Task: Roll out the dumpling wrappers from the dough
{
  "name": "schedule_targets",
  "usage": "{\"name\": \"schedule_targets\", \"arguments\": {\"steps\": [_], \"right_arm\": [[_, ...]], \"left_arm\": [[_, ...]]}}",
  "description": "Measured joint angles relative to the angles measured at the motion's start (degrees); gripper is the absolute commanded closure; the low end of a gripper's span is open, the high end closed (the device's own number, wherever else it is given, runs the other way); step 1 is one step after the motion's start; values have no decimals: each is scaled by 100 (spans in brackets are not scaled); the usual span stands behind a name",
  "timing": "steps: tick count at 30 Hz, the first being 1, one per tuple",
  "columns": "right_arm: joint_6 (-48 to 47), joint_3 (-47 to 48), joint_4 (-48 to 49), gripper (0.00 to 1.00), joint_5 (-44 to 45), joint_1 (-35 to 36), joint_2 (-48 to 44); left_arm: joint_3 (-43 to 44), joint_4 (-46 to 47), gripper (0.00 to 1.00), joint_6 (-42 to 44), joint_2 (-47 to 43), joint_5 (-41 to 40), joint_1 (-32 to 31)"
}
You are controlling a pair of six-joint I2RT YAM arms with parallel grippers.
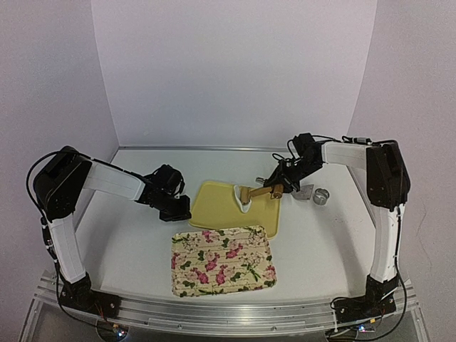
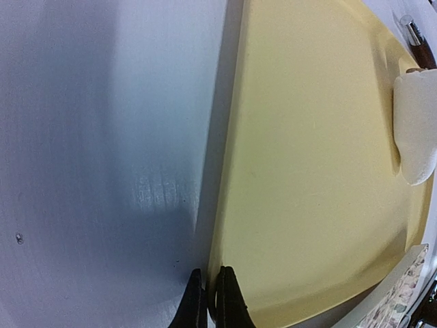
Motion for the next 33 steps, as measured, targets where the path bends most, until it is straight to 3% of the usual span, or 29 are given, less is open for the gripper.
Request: {"name": "schedule_targets", "arguments": {"steps": [33], "right_arm": [[-143, -549, 50, 100, -253, -325, -282]], "left_arm": [[-203, 124, 100, -97, -129, 40, 9]]}}
